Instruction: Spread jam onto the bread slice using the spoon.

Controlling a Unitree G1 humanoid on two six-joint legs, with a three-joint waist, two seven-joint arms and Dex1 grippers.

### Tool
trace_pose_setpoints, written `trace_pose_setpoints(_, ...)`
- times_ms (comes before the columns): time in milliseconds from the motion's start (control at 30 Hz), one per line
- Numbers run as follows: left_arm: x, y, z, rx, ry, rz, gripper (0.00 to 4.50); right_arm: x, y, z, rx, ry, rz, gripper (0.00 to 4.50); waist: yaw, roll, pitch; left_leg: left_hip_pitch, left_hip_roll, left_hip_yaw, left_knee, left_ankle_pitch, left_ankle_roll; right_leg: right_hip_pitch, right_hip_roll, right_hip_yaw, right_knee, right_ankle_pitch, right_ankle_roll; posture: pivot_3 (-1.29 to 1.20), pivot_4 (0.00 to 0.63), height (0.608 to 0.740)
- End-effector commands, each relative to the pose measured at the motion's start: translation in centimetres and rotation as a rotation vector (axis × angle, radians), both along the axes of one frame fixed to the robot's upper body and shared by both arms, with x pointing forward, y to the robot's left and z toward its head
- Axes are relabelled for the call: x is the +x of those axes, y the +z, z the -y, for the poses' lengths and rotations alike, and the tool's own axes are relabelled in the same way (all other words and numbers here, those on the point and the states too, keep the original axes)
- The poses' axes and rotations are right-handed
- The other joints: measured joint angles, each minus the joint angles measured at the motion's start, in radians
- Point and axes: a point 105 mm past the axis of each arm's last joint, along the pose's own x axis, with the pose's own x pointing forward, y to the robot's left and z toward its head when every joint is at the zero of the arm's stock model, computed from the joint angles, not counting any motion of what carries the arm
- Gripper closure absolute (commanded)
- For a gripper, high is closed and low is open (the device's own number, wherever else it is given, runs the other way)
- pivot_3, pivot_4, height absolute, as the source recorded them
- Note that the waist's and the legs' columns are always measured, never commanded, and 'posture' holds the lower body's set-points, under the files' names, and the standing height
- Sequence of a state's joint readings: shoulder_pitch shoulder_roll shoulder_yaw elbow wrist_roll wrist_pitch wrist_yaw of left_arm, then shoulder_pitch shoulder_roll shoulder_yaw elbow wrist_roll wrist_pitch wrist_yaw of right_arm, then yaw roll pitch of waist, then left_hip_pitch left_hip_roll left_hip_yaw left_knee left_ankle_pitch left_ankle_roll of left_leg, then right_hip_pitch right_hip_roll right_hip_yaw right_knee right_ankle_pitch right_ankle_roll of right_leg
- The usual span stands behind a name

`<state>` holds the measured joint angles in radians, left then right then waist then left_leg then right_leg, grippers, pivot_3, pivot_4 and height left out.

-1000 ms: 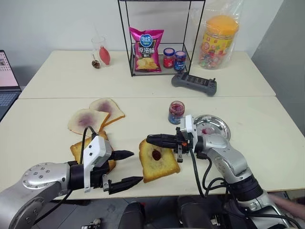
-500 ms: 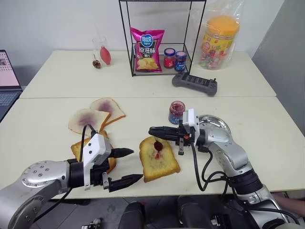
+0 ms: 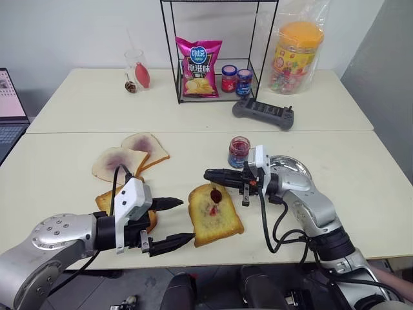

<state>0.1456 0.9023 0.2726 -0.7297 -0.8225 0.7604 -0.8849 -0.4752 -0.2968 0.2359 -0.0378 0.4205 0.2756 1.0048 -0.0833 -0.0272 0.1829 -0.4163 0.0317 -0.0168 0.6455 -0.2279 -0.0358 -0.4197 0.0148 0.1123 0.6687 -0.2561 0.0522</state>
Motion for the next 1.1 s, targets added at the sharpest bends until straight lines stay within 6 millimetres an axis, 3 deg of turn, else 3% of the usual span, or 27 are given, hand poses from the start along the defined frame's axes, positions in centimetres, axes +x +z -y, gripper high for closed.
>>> trace_pose_setpoints(33,0.1,0.3,0.3,0.002,-0.017,0.024,0.0,-0.4,1.3,-0.1,0.018,0.013,0.064,4.46,0.0,0.0,0.0,0.0,0.0,0.0,0.0,0.0,0.0,0.0,0.0,0.0,0.001,0.0,0.0,0.0,0.15,0.74)
trace_pose_setpoints(133,0.1,0.3,0.4,-0.001,-0.021,0.025,0.0,-0.3,-1.2,-0.5,-0.035,0.003,0.066,4.46,0.0,0.0,0.0,0.001,0.0,0.0,0.001,0.0,0.0,0.0,0.0,0.0,0.004,-0.002,-0.002,0.0,0.15,0.74)
trace_pose_setpoints(300,0.1,0.3,0.5,-0.002,-0.023,0.026,0.0,0.0,-2.4,-0.6,-0.052,-0.014,0.053,4.46,0.0,-0.001,-0.001,0.005,0.0,0.0,0.0,0.0,0.0,0.0,0.001,0.0,0.009,-0.003,-0.004,0.0,0.15,0.74)
trace_pose_setpoints(467,0.2,0.3,0.4,-0.003,-0.018,0.028,0.0,0.5,-0.8,0.2,-0.024,-0.034,0.064,4.46,-0.001,-0.001,0.0,0.01,0.0,0.0,0.0,0.0,0.0,0.004,0.001,0.0,0.01,-0.003,-0.005,0.0,0.15,0.74)
trace_pose_setpoints(567,0.2,0.2,0.4,-0.003,-0.017,0.029,0.0,0.5,0.7,0.8,-0.006,-0.036,0.066,4.46,-0.001,-0.001,0.0,0.017,0.0,0.001,0.0,0.0,0.0,0.011,0.001,0.001,0.01,-0.008,-0.013,0.0,0.15,0.74)
trace_pose_setpoints(833,0.3,0.2,0.4,-0.004,-0.018,0.031,0.0,-1.4,5.1,0.9,0.091,0.007,0.011,4.46,-0.001,-0.001,0.0,0.016,0.0,0.0,-0.001,0.0,0.0,0.01,0.001,0.001,0.01,-0.01,-0.014,0.0,0.15,0.74)
trace_pose_setpoints(1100,0.2,0.2,0.2,0.001,-0.017,0.033,0.0,-2.5,3.8,0.4,0.084,0.045,-0.104,4.46,-0.001,-0.001,0.0,0.016,0.0,-0.001,-0.002,0.0,0.0,0.01,0.001,0.0,0.01,-0.011,-0.014,0.0,0.15,0.74)
